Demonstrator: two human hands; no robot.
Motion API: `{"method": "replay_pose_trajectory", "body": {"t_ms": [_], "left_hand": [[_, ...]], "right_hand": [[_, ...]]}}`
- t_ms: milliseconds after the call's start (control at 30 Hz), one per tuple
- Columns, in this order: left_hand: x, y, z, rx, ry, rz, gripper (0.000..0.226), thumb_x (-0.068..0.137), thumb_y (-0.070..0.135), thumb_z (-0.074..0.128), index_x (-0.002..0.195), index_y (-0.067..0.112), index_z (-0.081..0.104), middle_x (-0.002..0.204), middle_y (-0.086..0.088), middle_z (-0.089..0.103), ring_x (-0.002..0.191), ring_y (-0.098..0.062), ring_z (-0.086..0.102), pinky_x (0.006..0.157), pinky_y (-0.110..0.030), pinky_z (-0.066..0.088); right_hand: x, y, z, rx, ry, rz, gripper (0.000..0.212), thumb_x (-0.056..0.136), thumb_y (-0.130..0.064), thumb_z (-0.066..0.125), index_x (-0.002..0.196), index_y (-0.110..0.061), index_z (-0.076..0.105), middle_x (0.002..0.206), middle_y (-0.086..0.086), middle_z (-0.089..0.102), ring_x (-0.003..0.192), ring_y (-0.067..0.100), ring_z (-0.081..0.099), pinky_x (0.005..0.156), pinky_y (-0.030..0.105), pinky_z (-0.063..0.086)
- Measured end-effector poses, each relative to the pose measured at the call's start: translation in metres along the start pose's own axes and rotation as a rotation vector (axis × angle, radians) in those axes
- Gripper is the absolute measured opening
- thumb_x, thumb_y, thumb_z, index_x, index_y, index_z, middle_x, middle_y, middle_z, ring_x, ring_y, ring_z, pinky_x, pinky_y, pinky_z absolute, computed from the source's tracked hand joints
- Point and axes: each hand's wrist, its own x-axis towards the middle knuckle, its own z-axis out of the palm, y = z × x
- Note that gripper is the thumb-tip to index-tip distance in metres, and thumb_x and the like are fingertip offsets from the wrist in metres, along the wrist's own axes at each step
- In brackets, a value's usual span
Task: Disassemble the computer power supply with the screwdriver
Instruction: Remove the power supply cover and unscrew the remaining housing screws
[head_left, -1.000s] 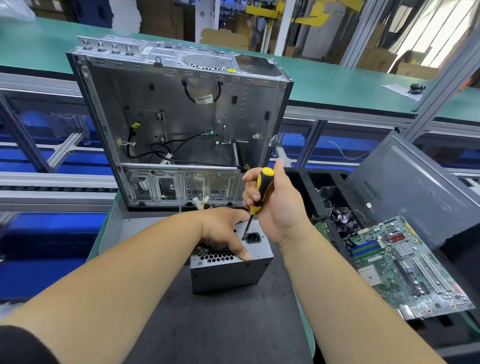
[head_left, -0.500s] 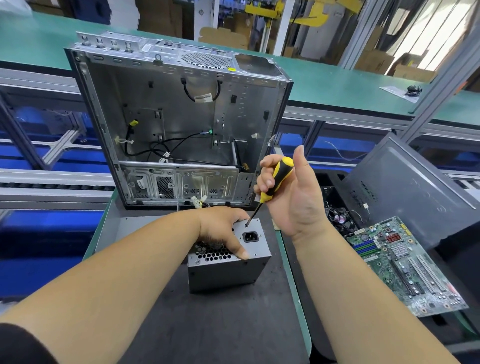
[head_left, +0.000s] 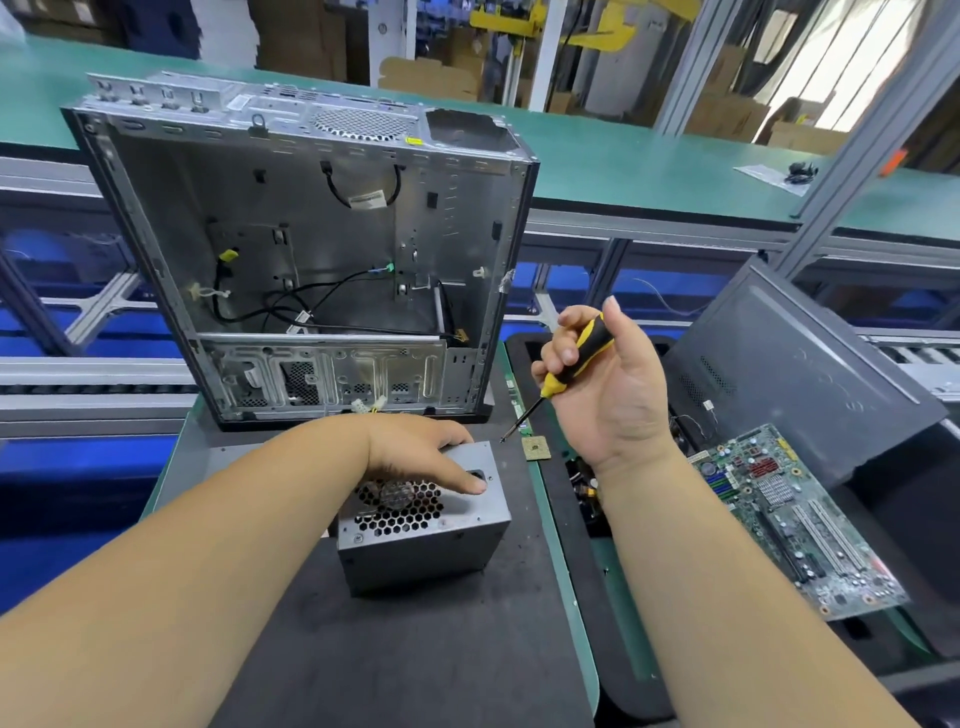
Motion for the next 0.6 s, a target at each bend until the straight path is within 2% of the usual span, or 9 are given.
{"method": "replay_pose_trajectory", "body": {"t_ms": [100, 167, 267, 367, 600], "left_hand": [[0.001, 0.006, 0.003, 0.032, 0.069, -0.007, 0.057, 0.084, 0.067, 0.06, 0.13, 0.035, 0.051, 0.121, 0.017, 0.057, 0.111, -0.007, 0.056, 0.101, -0.031, 0.043], [0.003, 0.012, 0.007, 0.008, 0.227, 0.051, 0.063, 0.081, 0.068, 0.062, 0.133, 0.034, 0.052, 0.125, 0.019, 0.055, 0.114, -0.002, 0.054, 0.104, -0.03, 0.043], [0.006, 0.023, 0.016, -0.142, 0.475, 0.191, 0.046, 0.074, 0.058, 0.075, 0.115, 0.04, 0.063, 0.107, 0.022, 0.063, 0.103, 0.007, 0.058, 0.093, -0.018, 0.045], [0.012, 0.037, 0.026, -0.206, 0.574, 0.252, 0.027, 0.074, 0.043, 0.081, 0.098, 0.038, 0.068, 0.092, 0.022, 0.069, 0.092, 0.006, 0.062, 0.08, -0.009, 0.045], [0.029, 0.062, 0.042, -0.189, 0.722, 0.126, 0.01, 0.08, 0.033, 0.08, 0.081, 0.036, 0.07, 0.079, 0.018, 0.069, 0.077, 0.003, 0.062, 0.062, -0.008, 0.046]], "right_hand": [[0.001, -0.003, -0.009, 0.028, -0.004, -0.002, 0.038, 0.102, -0.037, 0.039, 0.081, -0.012, 0.06, 0.061, 0.001, 0.041, 0.059, 0.016, 0.039, 0.069, 0.032, 0.036], [0.002, -0.007, -0.015, 0.047, -0.012, -0.003, 0.04, 0.102, -0.037, 0.038, 0.08, -0.012, 0.061, 0.062, 0.001, 0.042, 0.058, 0.016, 0.04, 0.069, 0.032, 0.036], [0.005, -0.012, -0.022, 0.072, -0.024, 0.004, 0.041, 0.102, -0.038, 0.039, 0.079, -0.013, 0.062, 0.061, 0.001, 0.042, 0.058, 0.016, 0.04, 0.069, 0.032, 0.035], [0.007, -0.017, -0.03, 0.102, -0.047, 0.011, 0.04, 0.099, -0.039, 0.041, 0.078, -0.013, 0.063, 0.061, 0.0, 0.043, 0.058, 0.015, 0.04, 0.069, 0.032, 0.035], [0.013, -0.024, -0.056, 0.165, -0.07, 0.054, 0.04, 0.1, -0.04, 0.04, 0.078, -0.013, 0.062, 0.063, 0.0, 0.041, 0.058, 0.016, 0.039, 0.069, 0.032, 0.035]]}}
